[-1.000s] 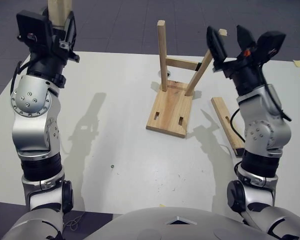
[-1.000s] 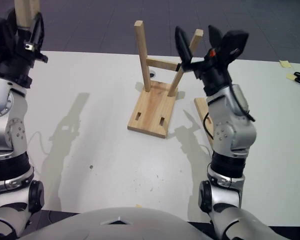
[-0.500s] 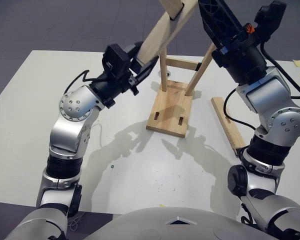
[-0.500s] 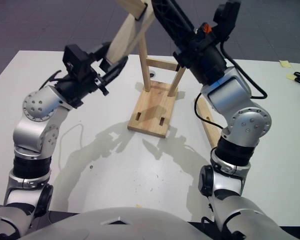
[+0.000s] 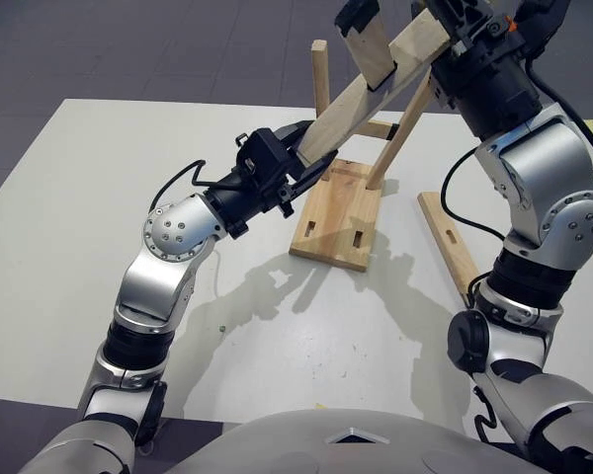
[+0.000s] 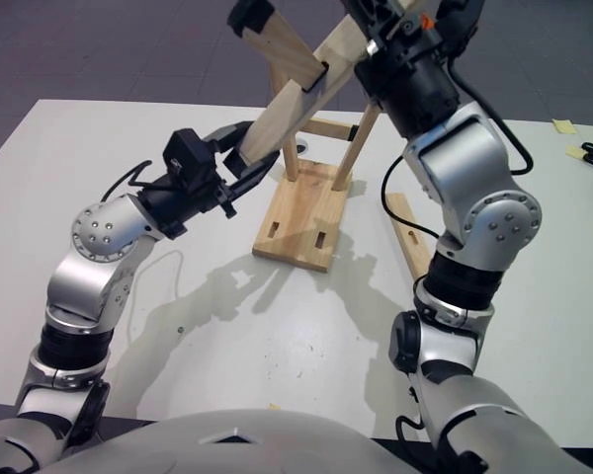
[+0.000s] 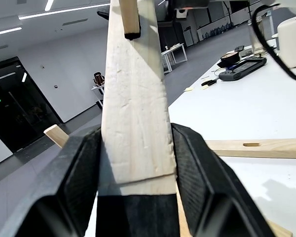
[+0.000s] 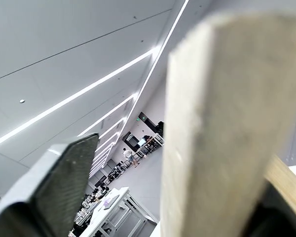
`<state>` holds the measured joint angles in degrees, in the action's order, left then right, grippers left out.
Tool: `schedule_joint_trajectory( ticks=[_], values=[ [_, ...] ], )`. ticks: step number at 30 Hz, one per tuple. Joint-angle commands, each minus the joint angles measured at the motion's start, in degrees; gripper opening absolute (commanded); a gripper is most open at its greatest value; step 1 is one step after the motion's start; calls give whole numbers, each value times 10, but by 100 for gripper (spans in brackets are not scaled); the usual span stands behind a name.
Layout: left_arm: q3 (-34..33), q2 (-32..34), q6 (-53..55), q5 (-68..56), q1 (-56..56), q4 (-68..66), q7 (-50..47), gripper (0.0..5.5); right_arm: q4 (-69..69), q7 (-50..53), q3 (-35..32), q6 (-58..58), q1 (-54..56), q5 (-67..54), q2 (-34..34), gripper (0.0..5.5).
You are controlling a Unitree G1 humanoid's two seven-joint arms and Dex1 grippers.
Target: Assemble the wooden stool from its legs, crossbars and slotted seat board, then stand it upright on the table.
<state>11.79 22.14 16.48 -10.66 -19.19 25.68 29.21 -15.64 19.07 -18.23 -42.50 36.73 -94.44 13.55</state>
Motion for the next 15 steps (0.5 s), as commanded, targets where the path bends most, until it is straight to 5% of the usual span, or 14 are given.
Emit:
schedule_joint_trajectory(
  ticks=[1, 8, 15],
  values=[
    [9, -4, -11, 24, 9, 4, -6, 206, -21, 31, 2, 9, -21, -32, 16, 274],
    [24, -8, -27, 49, 18, -6, 0, 206, -21, 25, 6, 38, -17, -34, 15, 138],
    [39, -17, -30, 54, 30, -11, -1, 206, -18, 1, 10, 53, -20, -15, 20, 128]
  ],
)
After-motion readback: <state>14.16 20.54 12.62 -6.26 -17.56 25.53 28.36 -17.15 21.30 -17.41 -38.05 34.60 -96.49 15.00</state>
